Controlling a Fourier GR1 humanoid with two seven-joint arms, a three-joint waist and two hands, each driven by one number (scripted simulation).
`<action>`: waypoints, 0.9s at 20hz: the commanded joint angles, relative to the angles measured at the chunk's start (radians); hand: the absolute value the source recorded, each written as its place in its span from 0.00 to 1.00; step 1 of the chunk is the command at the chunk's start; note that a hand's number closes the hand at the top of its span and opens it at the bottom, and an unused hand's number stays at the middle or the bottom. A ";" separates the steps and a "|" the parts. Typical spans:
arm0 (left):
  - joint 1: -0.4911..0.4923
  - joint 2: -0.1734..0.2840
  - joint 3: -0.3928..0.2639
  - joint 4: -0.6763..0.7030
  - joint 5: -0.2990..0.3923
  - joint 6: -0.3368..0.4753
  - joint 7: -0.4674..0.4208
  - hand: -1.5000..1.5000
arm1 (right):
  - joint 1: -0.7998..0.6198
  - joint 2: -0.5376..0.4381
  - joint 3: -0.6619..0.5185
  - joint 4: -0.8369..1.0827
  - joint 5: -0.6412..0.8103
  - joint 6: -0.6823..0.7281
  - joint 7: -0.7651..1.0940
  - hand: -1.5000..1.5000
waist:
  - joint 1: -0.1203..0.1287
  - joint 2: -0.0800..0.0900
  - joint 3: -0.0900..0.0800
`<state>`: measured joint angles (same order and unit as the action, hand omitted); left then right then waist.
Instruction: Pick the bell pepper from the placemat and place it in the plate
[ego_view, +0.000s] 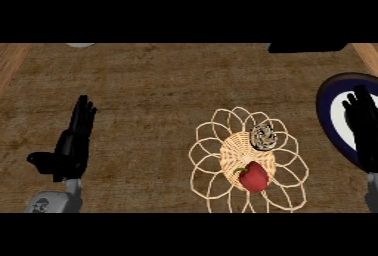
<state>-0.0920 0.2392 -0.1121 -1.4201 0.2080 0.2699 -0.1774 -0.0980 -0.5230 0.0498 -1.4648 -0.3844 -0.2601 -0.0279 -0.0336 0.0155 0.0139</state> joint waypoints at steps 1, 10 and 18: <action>-0.002 0.015 -0.015 0.028 0.007 -0.043 0.055 0.50 | -0.099 -0.027 0.003 -0.018 -0.016 0.089 0.005 1.00 | 0.039 -0.014 -0.014; 0.067 -0.033 -0.131 0.062 0.051 -0.103 0.296 0.50 | -0.305 -0.048 0.100 0.004 0.190 0.283 -0.416 0.00 | 0.070 -0.005 -0.011; 0.078 -0.035 -0.104 0.059 0.032 -0.096 0.324 0.50 | -0.303 -0.099 0.033 0.112 0.146 0.560 -0.611 0.00 | 0.038 -0.015 -0.014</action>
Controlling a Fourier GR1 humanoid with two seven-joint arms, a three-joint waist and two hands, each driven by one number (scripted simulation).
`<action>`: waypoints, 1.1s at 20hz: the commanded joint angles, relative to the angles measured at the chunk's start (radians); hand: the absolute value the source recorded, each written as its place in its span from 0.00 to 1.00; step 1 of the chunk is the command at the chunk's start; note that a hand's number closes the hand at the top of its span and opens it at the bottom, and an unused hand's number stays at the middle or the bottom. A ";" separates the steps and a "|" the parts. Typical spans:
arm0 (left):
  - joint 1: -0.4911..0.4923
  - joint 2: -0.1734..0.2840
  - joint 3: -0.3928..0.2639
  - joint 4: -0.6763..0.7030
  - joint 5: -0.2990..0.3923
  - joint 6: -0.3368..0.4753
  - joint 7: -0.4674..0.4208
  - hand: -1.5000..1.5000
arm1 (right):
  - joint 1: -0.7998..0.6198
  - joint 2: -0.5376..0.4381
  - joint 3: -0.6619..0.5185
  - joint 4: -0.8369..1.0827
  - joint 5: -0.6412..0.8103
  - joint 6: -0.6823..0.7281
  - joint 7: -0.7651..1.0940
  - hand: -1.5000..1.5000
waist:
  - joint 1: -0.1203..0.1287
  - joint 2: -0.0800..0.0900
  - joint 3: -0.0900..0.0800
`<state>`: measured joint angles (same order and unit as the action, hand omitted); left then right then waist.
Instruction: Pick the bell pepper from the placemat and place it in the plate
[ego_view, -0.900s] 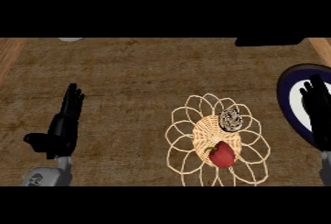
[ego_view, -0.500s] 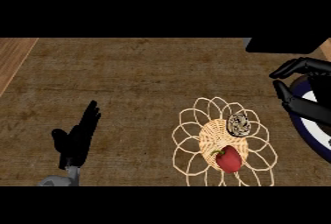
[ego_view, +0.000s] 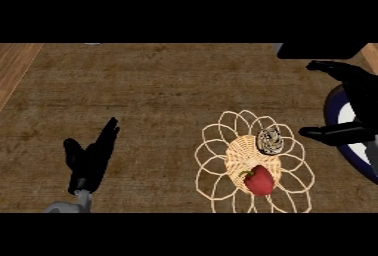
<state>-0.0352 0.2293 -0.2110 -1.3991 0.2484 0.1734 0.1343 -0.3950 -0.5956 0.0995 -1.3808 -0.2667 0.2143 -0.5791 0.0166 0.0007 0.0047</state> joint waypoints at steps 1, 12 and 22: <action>-0.002 -0.008 0.016 0.050 0.001 -0.017 0.003 0.50 | -0.018 -0.077 -0.041 0.074 0.037 0.136 -0.109 0.00 | -0.012 0.001 -0.004; 0.073 -0.022 -0.014 -0.046 -0.013 0.008 0.056 0.50 | 0.013 -0.270 0.160 -0.243 0.381 0.153 0.126 0.00 | -0.020 -0.007 -0.006; 0.057 -0.012 0.026 -0.046 -0.011 -0.038 0.085 0.50 | 0.164 -0.179 0.226 -0.527 0.597 0.118 0.389 0.00 | -0.019 -0.003 -0.005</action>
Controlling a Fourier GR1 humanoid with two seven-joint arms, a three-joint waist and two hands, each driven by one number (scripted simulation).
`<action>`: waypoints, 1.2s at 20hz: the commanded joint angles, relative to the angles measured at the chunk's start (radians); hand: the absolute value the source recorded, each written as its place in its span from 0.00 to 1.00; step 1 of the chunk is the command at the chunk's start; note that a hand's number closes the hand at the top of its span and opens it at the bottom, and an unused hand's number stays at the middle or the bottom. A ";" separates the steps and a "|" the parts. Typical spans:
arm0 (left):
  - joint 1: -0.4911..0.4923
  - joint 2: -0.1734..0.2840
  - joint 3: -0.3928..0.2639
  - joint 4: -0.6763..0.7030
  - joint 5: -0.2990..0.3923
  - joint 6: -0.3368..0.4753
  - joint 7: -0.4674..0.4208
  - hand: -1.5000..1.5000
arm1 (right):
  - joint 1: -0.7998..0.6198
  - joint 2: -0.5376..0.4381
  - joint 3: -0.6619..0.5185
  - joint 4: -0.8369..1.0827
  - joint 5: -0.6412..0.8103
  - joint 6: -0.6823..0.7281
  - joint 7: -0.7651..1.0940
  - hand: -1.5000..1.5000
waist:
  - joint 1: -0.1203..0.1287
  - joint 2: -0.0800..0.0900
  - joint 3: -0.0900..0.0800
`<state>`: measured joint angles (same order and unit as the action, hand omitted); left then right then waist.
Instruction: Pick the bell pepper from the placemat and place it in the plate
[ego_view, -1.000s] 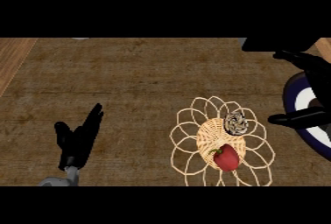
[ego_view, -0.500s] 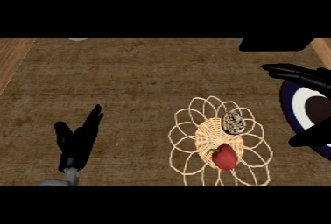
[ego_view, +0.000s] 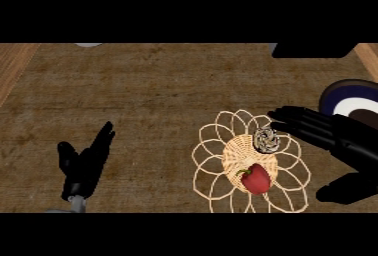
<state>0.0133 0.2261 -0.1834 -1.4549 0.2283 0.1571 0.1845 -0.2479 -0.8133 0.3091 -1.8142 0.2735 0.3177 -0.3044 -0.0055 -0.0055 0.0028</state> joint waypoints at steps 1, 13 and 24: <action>-0.016 -0.026 0.004 0.085 -0.015 -0.024 -0.027 0.50 | 0.051 0.052 0.029 -0.050 0.128 -0.018 0.055 0.00 | 0.002 0.005 -0.003; -0.024 -0.061 0.017 0.005 -0.050 -0.004 0.063 0.50 | 0.132 0.242 0.141 -0.034 0.345 0.016 0.142 0.00 | 0.005 0.005 -0.003; -0.016 -0.042 0.055 -0.044 -0.051 -0.050 0.113 0.50 | 0.207 0.320 0.177 -0.061 0.598 -0.056 0.177 0.00 | 0.004 0.004 -0.003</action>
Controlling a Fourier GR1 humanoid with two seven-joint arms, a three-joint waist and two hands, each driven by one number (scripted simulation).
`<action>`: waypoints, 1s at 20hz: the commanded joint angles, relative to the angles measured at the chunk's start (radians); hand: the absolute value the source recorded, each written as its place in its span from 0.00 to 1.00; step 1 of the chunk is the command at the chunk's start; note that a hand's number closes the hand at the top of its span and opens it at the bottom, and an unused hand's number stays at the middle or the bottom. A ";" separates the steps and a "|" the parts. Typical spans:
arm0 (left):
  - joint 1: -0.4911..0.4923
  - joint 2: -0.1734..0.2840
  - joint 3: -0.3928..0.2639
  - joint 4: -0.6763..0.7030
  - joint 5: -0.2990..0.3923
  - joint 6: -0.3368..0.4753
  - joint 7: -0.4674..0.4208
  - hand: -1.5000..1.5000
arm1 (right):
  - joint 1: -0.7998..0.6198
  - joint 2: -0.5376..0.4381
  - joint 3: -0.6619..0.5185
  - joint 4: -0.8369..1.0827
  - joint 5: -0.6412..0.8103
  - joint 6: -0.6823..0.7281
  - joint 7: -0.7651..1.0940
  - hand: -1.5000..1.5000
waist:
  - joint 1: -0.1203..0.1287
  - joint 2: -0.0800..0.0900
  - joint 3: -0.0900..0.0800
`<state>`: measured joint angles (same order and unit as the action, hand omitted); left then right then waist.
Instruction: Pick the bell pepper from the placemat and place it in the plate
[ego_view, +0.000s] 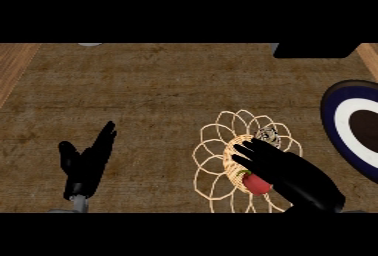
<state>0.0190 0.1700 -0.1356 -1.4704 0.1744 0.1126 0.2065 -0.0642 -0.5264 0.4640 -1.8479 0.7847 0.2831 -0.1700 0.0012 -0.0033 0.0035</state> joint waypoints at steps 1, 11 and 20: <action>-0.005 -0.018 -0.007 0.045 -0.025 -0.006 0.006 0.50 | -0.020 0.078 0.028 0.060 0.113 -0.028 0.038 0.00 | 0.000 0.003 -0.004; -0.029 -0.027 0.045 0.025 -0.030 -0.038 0.041 0.50 | -0.088 0.172 -0.027 0.167 0.187 0.058 -0.019 0.00 | 0.001 0.003 -0.003; -0.027 -0.066 0.021 0.024 -0.078 -0.015 0.041 0.50 | -0.131 0.188 0.015 0.266 0.336 -0.037 -0.127 1.00 | 0.001 0.003 -0.003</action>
<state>0.0185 0.1235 -0.1094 -1.4761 0.1229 0.0832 0.2291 -0.1503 -0.3794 0.4860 -1.6205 1.0762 0.2636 -0.2702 0.0030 -0.0031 0.0029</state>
